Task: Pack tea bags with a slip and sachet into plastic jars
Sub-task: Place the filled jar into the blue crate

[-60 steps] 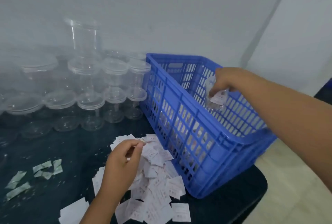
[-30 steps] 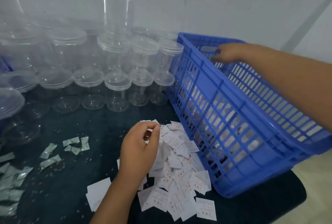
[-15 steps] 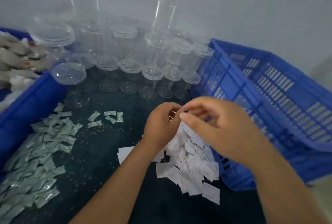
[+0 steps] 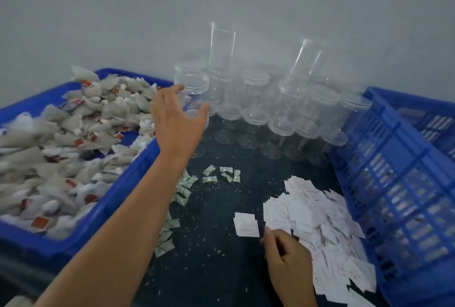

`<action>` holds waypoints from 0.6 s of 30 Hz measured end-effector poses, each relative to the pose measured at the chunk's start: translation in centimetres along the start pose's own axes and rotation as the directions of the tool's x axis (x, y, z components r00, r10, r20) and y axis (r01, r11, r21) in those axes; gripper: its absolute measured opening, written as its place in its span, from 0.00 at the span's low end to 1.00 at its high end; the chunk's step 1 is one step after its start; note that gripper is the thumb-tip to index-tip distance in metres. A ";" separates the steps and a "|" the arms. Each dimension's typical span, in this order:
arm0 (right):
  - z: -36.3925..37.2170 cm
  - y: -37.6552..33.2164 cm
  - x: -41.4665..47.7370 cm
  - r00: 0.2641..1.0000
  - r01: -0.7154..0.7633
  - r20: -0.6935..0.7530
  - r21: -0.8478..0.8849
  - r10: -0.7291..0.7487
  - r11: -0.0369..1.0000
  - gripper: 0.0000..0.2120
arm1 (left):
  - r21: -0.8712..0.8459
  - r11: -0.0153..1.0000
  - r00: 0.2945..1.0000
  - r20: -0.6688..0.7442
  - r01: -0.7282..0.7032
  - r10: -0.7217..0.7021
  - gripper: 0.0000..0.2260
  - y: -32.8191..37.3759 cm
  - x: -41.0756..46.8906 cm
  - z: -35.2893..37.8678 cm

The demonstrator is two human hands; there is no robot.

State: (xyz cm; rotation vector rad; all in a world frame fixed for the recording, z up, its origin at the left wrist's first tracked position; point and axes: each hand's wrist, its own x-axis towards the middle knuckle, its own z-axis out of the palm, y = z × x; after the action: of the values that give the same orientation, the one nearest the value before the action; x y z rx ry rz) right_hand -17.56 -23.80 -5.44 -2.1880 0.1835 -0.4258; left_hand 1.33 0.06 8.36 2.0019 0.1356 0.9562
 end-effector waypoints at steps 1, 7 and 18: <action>0.0 0.1 0.1 1.000 -0.011 -0.003 0.001 0.011 1.000 0.17 | 0.012 0.999 0.999 -0.026 0.031 -0.031 0.33 0.0 1.6 -0.1; 0.0 -0.1 0.2 0.999 -0.032 0.018 0.020 0.032 0.999 0.18 | -0.060 0.978 0.958 0.222 0.202 -0.184 0.51 0.2 6.7 0.6; 0.9 -3.0 -0.1 0.989 0.128 0.055 0.126 -0.136 0.984 0.57 | 0.017 0.989 0.780 0.617 -0.147 0.105 0.48 4.6 -5.4 -6.1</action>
State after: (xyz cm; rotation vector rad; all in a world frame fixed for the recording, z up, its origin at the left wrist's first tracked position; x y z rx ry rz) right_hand -17.38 -21.24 -3.59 -2.0969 -0.0225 -0.4290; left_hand -7.66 -0.90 10.66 2.3042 -0.3420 0.3294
